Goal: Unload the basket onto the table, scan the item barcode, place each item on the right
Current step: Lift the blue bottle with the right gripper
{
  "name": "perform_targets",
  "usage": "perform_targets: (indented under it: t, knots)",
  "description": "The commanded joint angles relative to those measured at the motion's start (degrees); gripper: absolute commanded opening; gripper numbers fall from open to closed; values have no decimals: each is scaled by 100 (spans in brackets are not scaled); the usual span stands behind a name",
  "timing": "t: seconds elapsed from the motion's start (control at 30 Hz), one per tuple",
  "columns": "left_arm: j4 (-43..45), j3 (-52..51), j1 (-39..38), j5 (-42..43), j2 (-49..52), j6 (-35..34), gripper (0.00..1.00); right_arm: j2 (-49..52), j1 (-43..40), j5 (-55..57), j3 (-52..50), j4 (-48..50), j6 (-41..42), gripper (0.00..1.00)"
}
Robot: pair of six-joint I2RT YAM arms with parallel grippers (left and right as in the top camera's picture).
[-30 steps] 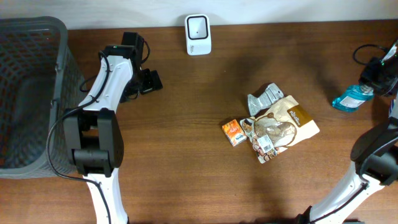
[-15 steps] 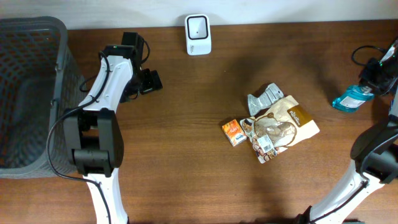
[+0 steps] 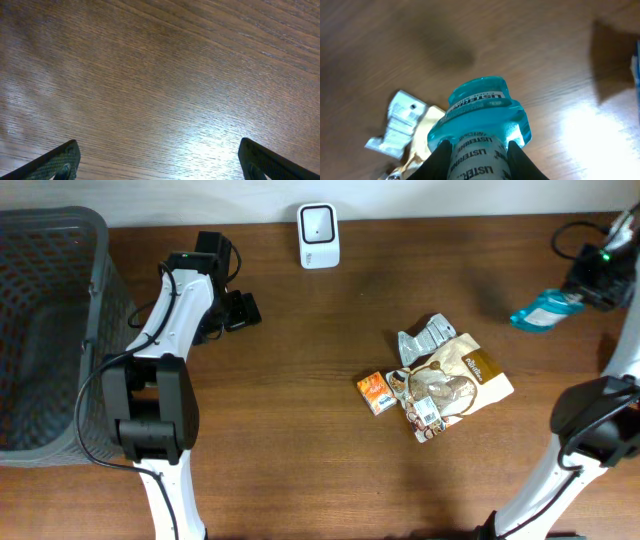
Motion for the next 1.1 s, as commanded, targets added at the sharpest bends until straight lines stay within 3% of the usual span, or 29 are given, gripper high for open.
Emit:
perform_targets:
  t: [0.0,0.33,0.63,0.77,0.87,1.07]
  knots:
    - [-7,-35,-20,-42,-170,13,99,-125,625,-181,306,-120,-133,28]
    - [-7,-35,-20,-42,-170,13,99,-125,2551,-177,306,122,-1222,28]
    - [-4,-35,-20,-42,-170,13,99,-68,3936,-92,-24,632,-3244,27]
    - [-4,-35,-20,-42,-170,13,99,-68,4242,-92,-356,850,-3919,27]
    - [-7,-35,-20,-42,-170,13,99,-68,4315,-125,-564,1008,-3989,27]
    - [-7,-35,-20,-42,-170,13,99,-68,4310,-857,-986,1047,-4715,26]
